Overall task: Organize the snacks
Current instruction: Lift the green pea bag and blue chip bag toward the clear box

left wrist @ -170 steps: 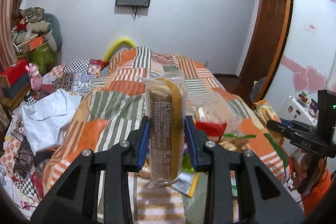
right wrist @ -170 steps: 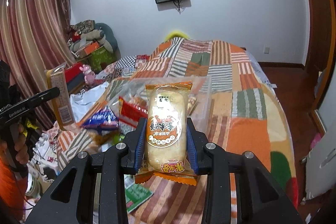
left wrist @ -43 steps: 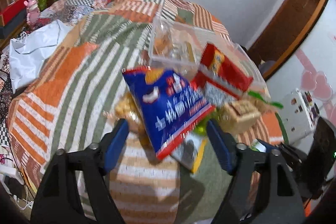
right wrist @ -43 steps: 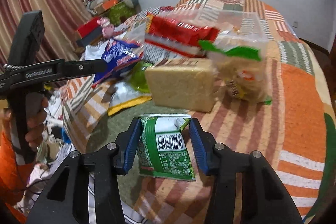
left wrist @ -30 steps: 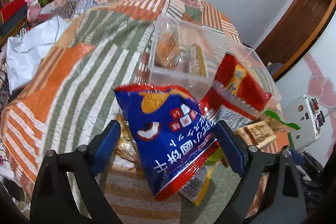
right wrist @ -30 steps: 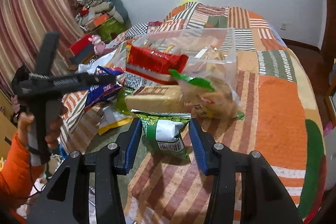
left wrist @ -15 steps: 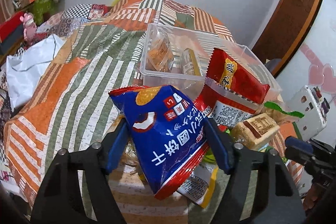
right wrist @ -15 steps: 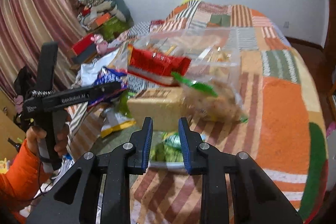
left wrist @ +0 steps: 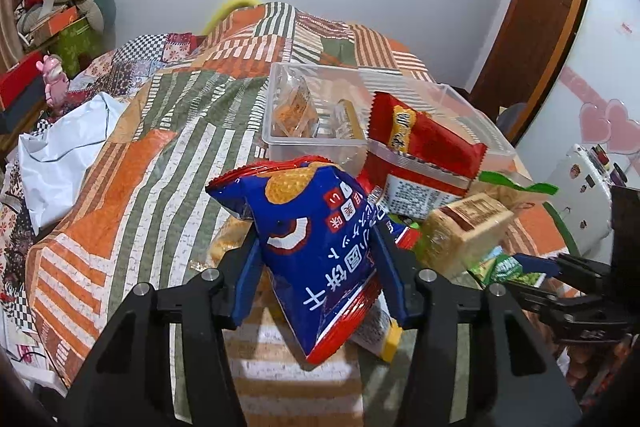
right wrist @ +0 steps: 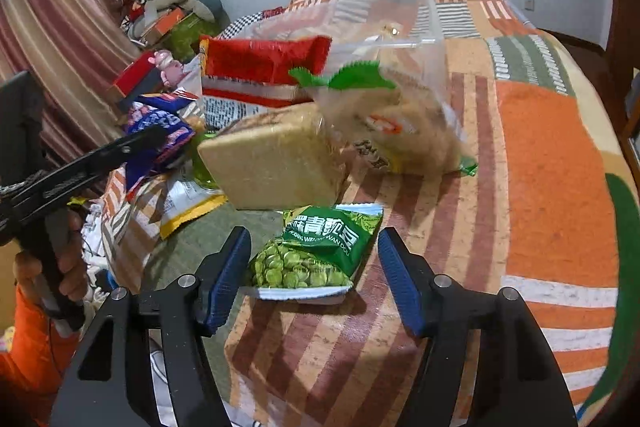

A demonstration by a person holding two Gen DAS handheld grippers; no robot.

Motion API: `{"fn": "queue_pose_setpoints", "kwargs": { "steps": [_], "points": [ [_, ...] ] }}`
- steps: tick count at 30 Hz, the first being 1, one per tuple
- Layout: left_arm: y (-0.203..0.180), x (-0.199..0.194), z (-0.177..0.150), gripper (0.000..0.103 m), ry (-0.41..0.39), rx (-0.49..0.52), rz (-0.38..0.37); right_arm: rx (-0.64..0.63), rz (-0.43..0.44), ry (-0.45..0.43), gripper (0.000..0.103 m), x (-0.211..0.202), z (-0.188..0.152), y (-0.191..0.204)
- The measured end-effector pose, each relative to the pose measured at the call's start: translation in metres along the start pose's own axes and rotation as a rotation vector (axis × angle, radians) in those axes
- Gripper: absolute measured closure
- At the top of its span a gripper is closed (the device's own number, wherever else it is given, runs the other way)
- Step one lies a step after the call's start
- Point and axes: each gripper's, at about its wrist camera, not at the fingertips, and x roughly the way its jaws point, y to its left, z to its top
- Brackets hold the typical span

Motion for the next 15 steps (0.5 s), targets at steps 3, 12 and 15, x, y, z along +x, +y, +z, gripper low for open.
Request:
{"fn": "queue_pose_setpoints", "kwargs": {
  "steps": [3,12,15],
  "points": [
    [-0.003,-0.008,-0.002,0.051,-0.012,0.006,-0.010,-0.048,-0.028,0.006,0.040,0.005,0.001,0.007],
    [-0.013,-0.033,-0.002,0.051,-0.062,0.017,-0.038,-0.047,-0.028,-0.016,0.063,-0.003,-0.002,-0.002],
    [-0.015,-0.040,0.002,0.051,-0.083,0.019,-0.041,-0.046,-0.018,-0.033,0.065,-0.016,-0.003,-0.003]
  ]
}}
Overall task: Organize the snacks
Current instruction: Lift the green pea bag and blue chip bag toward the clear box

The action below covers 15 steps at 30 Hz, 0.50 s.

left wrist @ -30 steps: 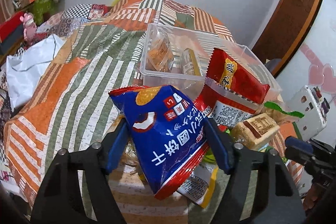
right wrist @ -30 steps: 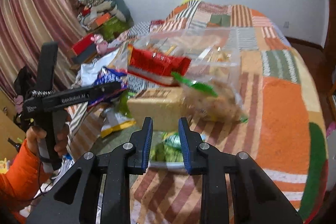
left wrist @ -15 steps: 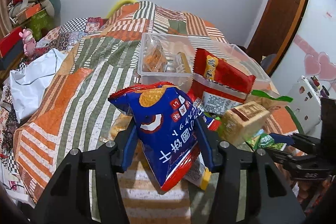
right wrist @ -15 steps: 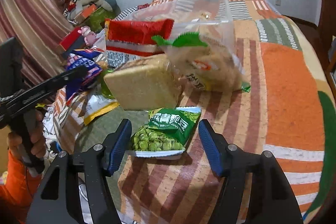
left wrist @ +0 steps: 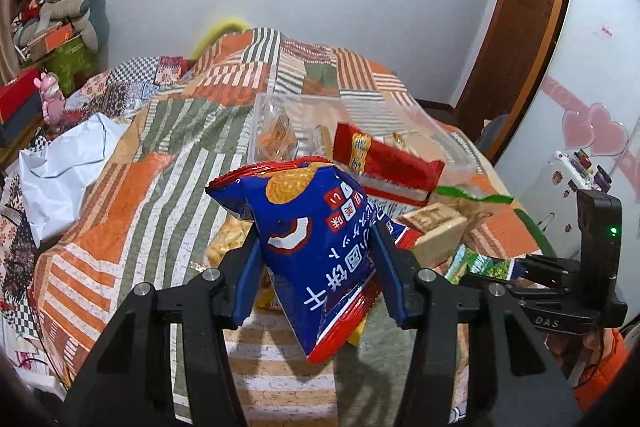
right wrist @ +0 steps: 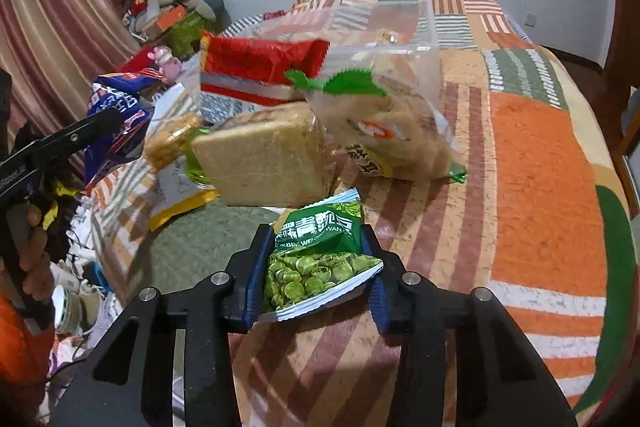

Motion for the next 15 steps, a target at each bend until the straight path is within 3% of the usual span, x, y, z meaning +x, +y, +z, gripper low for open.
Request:
{"fn": "queue_pose_setpoints", "kwargs": {
  "steps": [15],
  "points": [
    [-0.008,-0.019,0.035,0.051,-0.104,0.033,-0.007,-0.063,-0.005,-0.241,0.066,-0.057,0.048,0.013]
  ]
}}
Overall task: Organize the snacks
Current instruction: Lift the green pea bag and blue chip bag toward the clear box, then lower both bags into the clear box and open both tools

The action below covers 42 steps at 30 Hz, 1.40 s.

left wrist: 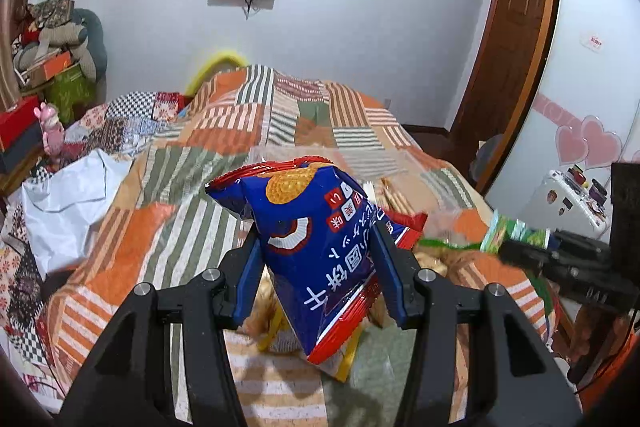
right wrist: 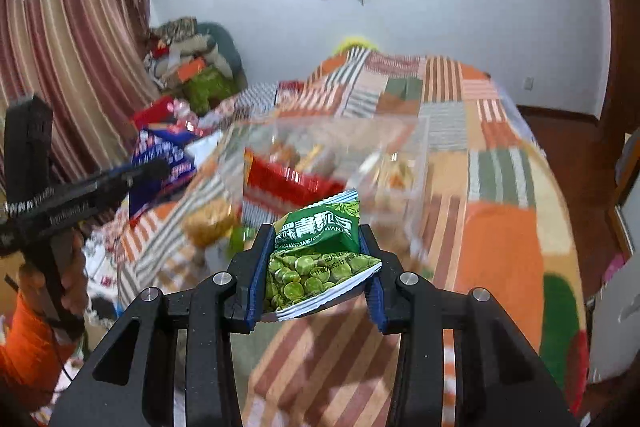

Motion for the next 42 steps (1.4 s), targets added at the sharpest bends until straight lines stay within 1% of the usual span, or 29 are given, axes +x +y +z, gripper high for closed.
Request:
{"fn": "queue_pose_setpoints", "kwargs": {
  "steps": [3,10,18,23,26,30,33,42],
  "points": [
    [0.001,0.003,0.009,0.051,-0.016,0.008,0.006,0.004,-0.010,-0.044,0.066,0.001,0.015,-0.002],
    [0.005,0.016,0.031,0.051,-0.040,0.007,0.007,0.005,-0.020,-0.103,0.066,0.004,0.037,-0.008],
    [0.013,0.049,0.050,0.051,-0.038,0.005,0.014,0.004,-0.016,-0.108,0.066,0.024,0.055,-0.012],
    [0.019,0.077,0.055,0.051,-0.007,0.008,0.042,0.011,-0.004,-0.071,0.066,0.046,0.063,-0.019],
    [0.026,0.097,0.055,0.051,0.029,0.002,0.048,0.017,0.007,-0.043,0.066,0.058,0.066,-0.023],
    [0.033,0.117,0.054,0.051,0.073,-0.016,0.033,0.014,0.009,0.001,0.066,0.076,0.068,-0.028],
    [0.037,0.128,0.053,0.051,0.090,-0.030,0.033,0.013,0.014,0.038,0.066,0.089,0.068,-0.031],
    [0.035,0.147,0.051,0.051,0.140,-0.016,-0.004,-0.002,0.031,0.142,0.065,0.119,0.064,-0.034]
  ]
}}
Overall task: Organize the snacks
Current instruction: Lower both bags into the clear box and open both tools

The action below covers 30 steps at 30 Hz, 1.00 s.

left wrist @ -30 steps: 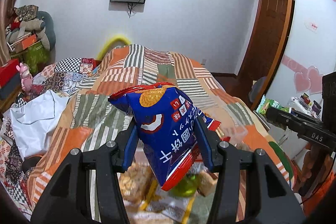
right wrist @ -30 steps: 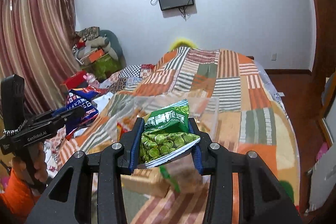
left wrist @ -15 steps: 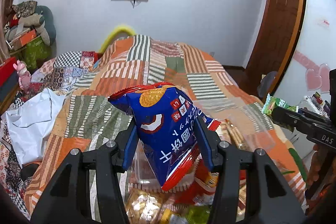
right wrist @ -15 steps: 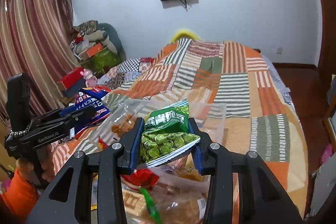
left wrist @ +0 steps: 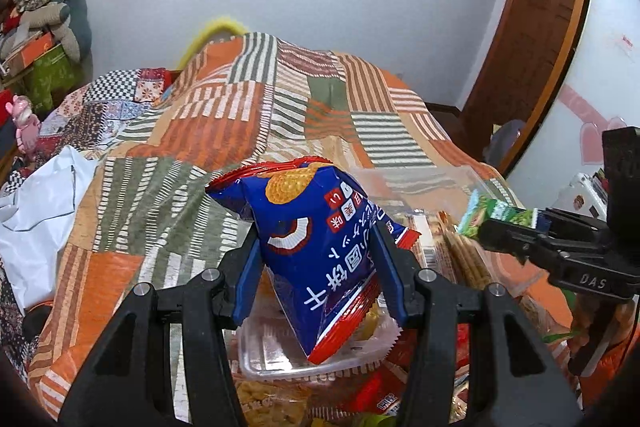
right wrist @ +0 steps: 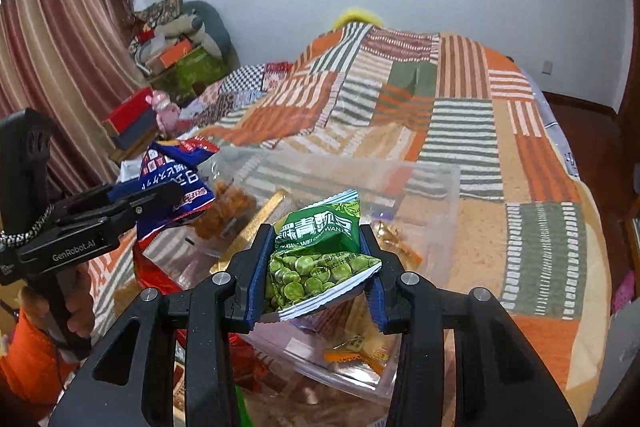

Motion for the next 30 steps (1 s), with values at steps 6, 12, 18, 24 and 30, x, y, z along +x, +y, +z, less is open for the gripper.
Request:
{"fn": "queue_pose_setpoints", "kwargs": {
  "steps": [6,12,18,24,30],
  "points": [
    [-0.004,-0.001,-0.002,0.049,-0.005,0.013,0.030,-0.026,-0.024,0.025,0.060,0.001,-0.001,0.003],
    [-0.005,-0.018,-0.002,0.048,-0.020,0.016,0.034,-0.020,-0.030,-0.008,0.057,-0.013,-0.001,0.003],
    [-0.002,-0.041,-0.008,0.038,-0.035,0.003,0.033,-0.027,-0.044,-0.064,0.050,-0.037,-0.004,0.008],
    [0.000,-0.060,-0.020,0.026,-0.031,0.001,0.052,-0.030,-0.059,-0.109,0.041,-0.061,-0.013,0.013],
    [0.008,-0.066,-0.041,0.022,0.001,-0.031,0.072,-0.024,-0.062,-0.131,0.033,-0.077,-0.028,0.018]
  ]
}}
